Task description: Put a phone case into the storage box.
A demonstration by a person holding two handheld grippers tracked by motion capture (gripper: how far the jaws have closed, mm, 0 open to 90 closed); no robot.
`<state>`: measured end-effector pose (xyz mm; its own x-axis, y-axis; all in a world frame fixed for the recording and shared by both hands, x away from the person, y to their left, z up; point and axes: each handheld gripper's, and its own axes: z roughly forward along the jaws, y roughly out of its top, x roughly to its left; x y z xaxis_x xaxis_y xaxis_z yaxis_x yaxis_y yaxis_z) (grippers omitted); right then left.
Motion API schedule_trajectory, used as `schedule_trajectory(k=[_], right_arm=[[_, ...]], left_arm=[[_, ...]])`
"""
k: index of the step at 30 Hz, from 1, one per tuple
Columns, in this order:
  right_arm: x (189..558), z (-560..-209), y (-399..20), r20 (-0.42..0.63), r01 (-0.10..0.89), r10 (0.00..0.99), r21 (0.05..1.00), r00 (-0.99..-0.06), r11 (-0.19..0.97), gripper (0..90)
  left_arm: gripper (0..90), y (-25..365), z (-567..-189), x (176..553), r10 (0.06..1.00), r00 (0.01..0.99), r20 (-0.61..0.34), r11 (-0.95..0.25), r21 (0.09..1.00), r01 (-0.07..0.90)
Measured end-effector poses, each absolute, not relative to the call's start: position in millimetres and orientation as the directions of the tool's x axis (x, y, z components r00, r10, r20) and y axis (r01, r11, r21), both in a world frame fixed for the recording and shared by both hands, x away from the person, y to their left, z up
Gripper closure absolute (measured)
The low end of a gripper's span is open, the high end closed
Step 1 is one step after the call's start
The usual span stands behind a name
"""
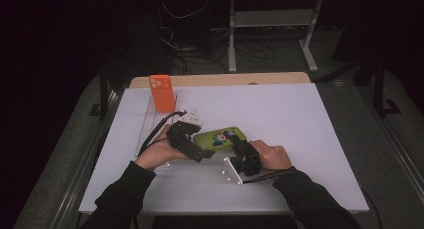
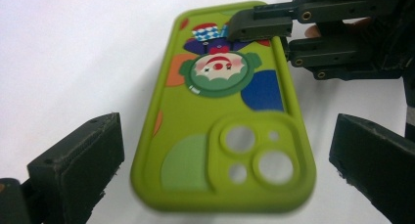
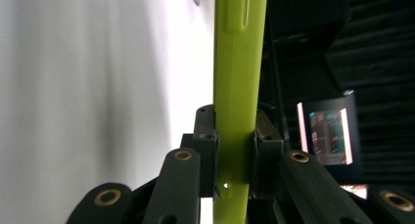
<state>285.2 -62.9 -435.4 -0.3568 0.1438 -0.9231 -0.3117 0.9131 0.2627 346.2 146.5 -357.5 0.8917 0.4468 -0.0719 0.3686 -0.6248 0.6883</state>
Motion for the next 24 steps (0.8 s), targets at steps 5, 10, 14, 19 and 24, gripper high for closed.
schedule_trajectory(k=[5, 10, 14, 19, 24], right_arm=[[293, -430, -70, -0.863, -0.254, 0.236, 0.375, -0.446, 0.892, 75.9], [302, -423, -79, -0.767, -0.169, 0.342, 0.498, -0.543, 0.850, 75.9], [306, -419, -83, -0.614, -0.045, 0.484, 0.646, -0.623, 0.762, 75.9], [313, -415, -88, -0.434, 0.071, 0.579, 0.755, -0.690, 0.652, 75.8], [320, -412, -96, -0.274, 0.166, 0.639, 0.825, -0.719, 0.541, 75.9]], left_arm=[[0.0, 151, -355, 349, 0.470, 0.880, -0.068, -0.590, 0.717, 0.371], [0.0, 154, -354, 350, 0.488, 0.871, -0.062, -0.575, 0.727, 0.375], [0.0, 155, -354, 353, 0.488, 0.871, -0.048, -0.577, 0.732, 0.364], [0.0, 154, -357, 353, 0.515, 0.855, -0.057, -0.567, 0.726, 0.389], [0.0, 152, -357, 354, 0.542, 0.838, -0.065, -0.540, 0.737, 0.406]])
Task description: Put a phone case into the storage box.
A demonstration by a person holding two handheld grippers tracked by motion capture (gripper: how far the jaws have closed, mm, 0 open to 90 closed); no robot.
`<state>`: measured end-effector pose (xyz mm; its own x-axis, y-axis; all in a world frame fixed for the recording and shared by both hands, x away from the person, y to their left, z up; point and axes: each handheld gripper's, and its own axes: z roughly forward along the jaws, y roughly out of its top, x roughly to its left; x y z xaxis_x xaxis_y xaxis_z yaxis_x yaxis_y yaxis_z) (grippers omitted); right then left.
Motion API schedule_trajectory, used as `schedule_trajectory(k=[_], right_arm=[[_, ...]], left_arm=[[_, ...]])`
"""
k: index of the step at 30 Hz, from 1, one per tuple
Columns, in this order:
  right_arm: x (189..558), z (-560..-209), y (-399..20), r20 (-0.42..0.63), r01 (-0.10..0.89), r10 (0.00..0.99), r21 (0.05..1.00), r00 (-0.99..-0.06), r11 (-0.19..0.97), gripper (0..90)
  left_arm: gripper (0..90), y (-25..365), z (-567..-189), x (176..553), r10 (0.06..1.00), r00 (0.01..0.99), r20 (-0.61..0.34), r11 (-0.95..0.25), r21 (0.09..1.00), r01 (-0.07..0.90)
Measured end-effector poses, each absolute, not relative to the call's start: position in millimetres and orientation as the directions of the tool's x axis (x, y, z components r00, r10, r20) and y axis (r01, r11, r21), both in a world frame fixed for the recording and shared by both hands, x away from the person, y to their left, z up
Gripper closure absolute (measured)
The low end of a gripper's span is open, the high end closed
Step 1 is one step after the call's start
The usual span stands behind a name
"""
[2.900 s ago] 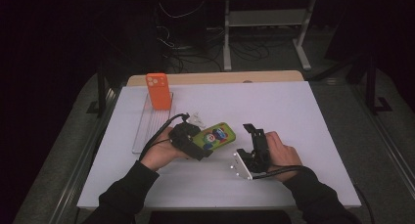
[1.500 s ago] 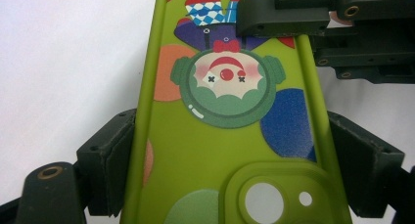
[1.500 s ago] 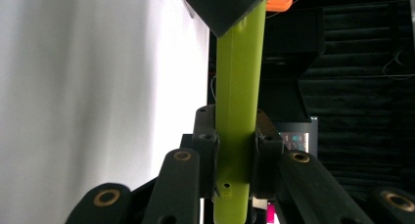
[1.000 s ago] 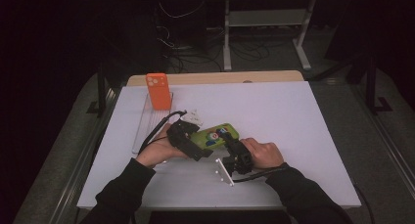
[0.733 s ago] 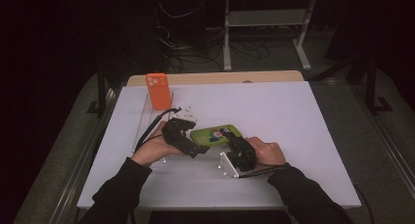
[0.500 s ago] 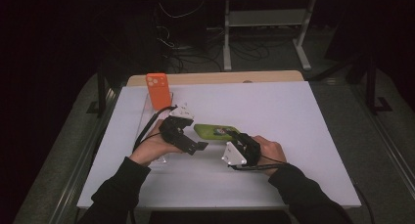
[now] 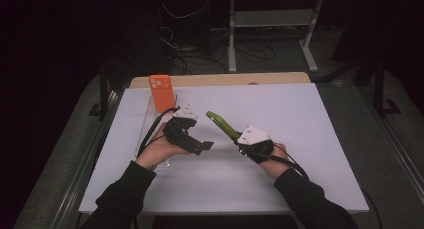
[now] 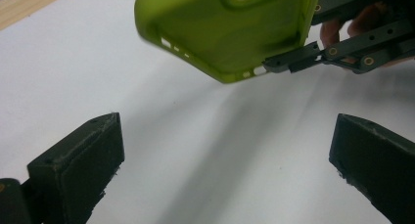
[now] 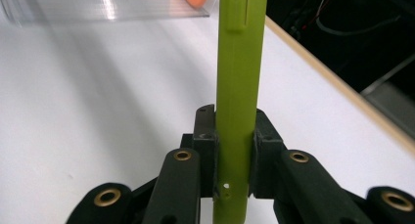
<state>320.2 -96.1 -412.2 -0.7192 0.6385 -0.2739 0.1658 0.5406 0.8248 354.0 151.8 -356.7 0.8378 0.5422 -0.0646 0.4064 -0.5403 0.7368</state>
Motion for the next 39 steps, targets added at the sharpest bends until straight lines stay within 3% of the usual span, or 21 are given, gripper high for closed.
schedule_trajectory(k=[11, 28, 39], right_arm=[[331, -409, -107, 0.089, 0.405, 0.702, 0.864, -0.706, 0.298, 75.9], [325, -407, -95, 0.127, 0.408, 0.695, 0.877, -0.708, 0.255, 75.9], [322, -408, -91, 0.122, 0.396, 0.682, 0.881, -0.721, 0.260, 75.9]], left_arm=[[0.0, 144, -358, 357, 0.588, 0.806, -0.073, -0.483, 0.768, 0.421], [0.0, 121, -355, 372, 0.597, 0.779, -0.192, -0.313, 0.838, 0.447], [0.0, 112, -360, 377, 0.576, 0.792, -0.204, -0.300, 0.848, 0.437]])
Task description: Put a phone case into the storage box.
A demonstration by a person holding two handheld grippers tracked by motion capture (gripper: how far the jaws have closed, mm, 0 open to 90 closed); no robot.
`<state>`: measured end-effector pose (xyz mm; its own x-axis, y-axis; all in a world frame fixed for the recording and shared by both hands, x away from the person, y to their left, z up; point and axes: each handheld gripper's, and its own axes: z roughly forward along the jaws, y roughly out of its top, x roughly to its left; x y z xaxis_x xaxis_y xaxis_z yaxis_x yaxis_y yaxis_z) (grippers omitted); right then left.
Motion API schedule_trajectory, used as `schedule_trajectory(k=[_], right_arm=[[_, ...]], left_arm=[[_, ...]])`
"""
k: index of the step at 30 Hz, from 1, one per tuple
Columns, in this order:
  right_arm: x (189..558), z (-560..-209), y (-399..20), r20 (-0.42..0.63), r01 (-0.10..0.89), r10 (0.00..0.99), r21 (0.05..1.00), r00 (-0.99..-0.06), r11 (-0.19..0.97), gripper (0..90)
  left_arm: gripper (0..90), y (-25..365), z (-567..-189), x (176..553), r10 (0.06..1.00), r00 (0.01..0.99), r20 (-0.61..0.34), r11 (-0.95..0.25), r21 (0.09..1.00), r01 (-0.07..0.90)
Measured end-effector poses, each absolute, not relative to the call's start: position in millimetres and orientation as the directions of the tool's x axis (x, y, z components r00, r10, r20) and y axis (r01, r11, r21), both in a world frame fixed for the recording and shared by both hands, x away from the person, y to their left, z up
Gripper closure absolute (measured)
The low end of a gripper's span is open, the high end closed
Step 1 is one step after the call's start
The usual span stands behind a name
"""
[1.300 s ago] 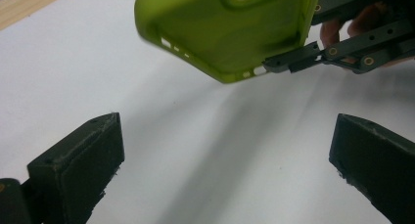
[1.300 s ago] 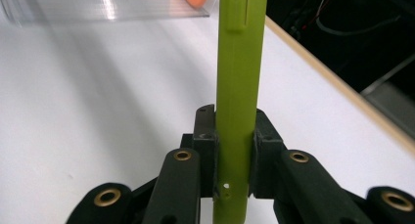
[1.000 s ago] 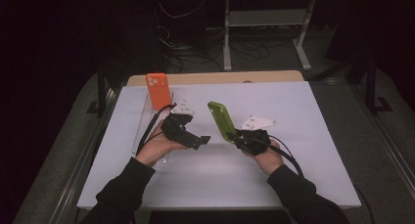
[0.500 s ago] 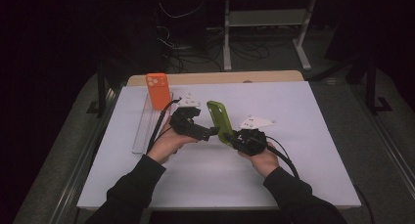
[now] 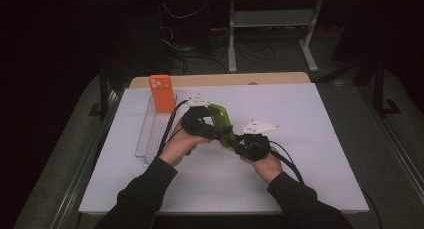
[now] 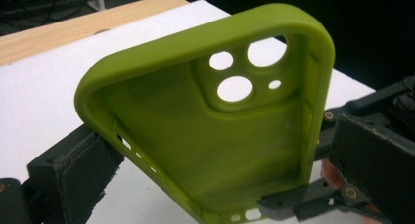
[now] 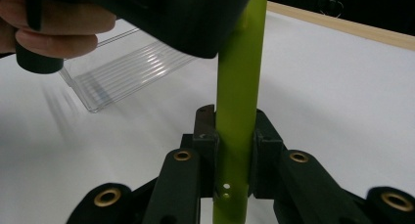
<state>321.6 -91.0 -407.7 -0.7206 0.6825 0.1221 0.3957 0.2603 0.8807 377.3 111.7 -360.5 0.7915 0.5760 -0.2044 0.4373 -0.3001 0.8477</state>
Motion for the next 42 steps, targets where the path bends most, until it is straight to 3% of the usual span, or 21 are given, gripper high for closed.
schedule_trajectory(k=[21, 26, 42], right_arm=[[321, -411, -85, 0.082, 0.383, 0.675, 0.870, -0.734, 0.310, 75.0], [322, -410, -85, 0.099, 0.406, 0.664, 0.853, -0.742, 0.327, 46.7], [314, -419, -145, 0.116, 0.498, 0.704, 0.786, -0.700, 0.366, 0.0]], left_arm=[[13.8, 114, -361, 375, 0.595, 0.768, -0.236, -0.235, 0.863, 0.447], [14.4, 119, -356, 376, 0.611, 0.764, -0.207, -0.251, 0.865, 0.435], [14.5, 188, -306, 407, 0.776, 0.623, -0.099, -0.205, 0.895, 0.398]])
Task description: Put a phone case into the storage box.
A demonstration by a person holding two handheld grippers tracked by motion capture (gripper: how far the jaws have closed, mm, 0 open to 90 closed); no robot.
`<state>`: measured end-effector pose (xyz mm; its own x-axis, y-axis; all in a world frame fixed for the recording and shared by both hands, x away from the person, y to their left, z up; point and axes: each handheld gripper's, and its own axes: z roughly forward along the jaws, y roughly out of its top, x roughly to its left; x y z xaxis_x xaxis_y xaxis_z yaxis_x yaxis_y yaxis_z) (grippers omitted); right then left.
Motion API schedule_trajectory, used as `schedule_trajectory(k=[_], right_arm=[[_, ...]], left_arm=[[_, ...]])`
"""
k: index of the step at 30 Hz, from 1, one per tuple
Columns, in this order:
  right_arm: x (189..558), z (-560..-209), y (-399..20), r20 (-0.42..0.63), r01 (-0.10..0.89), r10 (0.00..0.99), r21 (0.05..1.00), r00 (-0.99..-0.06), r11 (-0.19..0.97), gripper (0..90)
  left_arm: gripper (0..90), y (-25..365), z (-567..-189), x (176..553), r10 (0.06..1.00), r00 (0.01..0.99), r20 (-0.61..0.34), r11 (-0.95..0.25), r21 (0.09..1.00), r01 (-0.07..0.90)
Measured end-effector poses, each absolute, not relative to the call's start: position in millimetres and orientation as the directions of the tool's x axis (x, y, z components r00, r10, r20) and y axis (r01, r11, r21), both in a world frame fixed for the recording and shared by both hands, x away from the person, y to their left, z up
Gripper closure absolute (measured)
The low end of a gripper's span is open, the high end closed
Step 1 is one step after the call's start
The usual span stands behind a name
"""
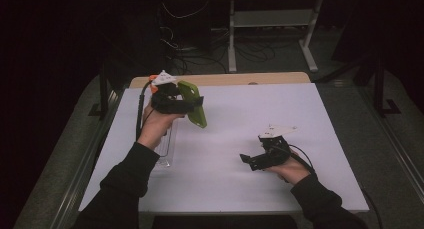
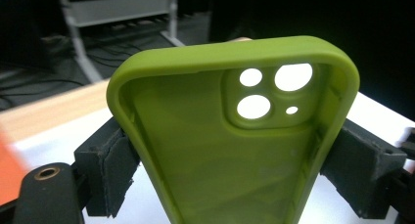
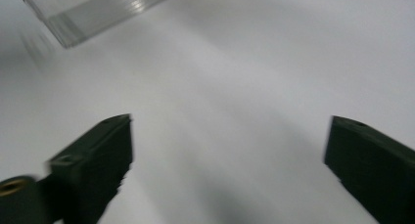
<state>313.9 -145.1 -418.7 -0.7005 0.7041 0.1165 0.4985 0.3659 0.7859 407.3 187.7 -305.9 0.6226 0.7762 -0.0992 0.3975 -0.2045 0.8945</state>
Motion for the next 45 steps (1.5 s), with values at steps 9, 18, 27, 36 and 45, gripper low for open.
schedule_trajectory(k=[9, 18, 27, 36, 45], right_arm=[[299, -421, -172, 0.099, 0.506, 0.730, 0.783, -0.676, 0.362, 0.0], [294, -423, -186, 0.085, 0.507, 0.748, 0.785, -0.659, 0.357, 0.0], [293, -422, -190, 0.077, 0.495, 0.750, 0.794, -0.657, 0.352, 0.0], [293, -421, -190, 0.079, 0.496, 0.750, 0.794, -0.657, 0.351, 0.0], [293, -421, -190, 0.077, 0.494, 0.750, 0.796, -0.657, 0.350, 0.0]], left_arm=[[14.5, 223, -290, 425, 0.872, 0.487, -0.048, -0.173, 0.901, 0.398], [14.5, 240, -296, 441, 0.940, 0.341, 0.013, -0.164, 0.893, 0.420], [14.4, 239, -314, 457, 0.966, 0.248, 0.079, -0.195, 0.852, 0.485], [14.1, 237, -344, 478, 0.984, 0.154, 0.092, -0.163, 0.814, 0.558], [13.4, 241, -366, 488, 0.986, 0.140, 0.089, -0.157, 0.772, 0.616]])
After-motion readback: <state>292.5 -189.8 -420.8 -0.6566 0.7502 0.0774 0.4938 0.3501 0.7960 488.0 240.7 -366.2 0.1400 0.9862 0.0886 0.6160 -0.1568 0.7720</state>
